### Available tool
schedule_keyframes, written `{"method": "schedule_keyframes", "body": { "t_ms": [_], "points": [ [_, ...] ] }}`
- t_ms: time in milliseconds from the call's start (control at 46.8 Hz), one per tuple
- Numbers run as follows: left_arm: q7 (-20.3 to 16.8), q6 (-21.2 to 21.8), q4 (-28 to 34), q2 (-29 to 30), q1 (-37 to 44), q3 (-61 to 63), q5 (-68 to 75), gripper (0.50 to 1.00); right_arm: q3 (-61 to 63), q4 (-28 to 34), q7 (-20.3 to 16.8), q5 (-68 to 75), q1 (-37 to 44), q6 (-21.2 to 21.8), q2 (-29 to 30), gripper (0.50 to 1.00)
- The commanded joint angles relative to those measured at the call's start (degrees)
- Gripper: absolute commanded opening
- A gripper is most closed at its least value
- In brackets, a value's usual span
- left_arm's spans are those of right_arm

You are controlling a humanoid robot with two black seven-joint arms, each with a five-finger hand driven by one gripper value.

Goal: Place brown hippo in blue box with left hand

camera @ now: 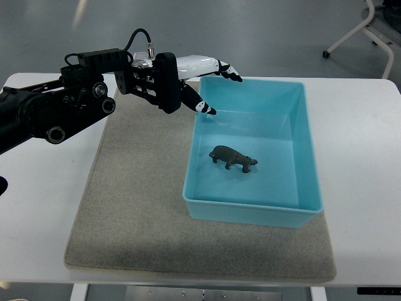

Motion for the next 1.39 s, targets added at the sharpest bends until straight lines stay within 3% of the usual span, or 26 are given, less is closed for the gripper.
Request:
{"method": "schedule_keyframes", "body": {
  "t_ms": [0,171,663,1176,1368],
  "points": [
    [0.0,0.1,2.1,0.0,-0.2,-1.1,-1.4,0.921,0.0,0.0,0.0,0.0,0.0,0.0,0.0,0.936],
    [0.0,2.9,5.7,0.5,-0.2,-1.2,-7.3,0.994,0.0,0.0,0.0,0.0,0.0,0.0,0.0,0.936],
    [0.0,5.1,12.0,0.8,0.9,-1.0,-17.3,0.994,0.0,0.0,0.0,0.0,0.0,0.0,0.0,0.936],
    [1.5,5.1,18.4,0.1,2.9,-0.4,-52.6,0.994,0.0,0.0,0.0,0.0,0.0,0.0,0.0,0.936],
    [4.1,5.1,19.4,-0.1,3.1,-0.6,-66.1,0.994,0.0,0.0,0.0,0.0,0.0,0.0,0.0,0.936]
  ]
}}
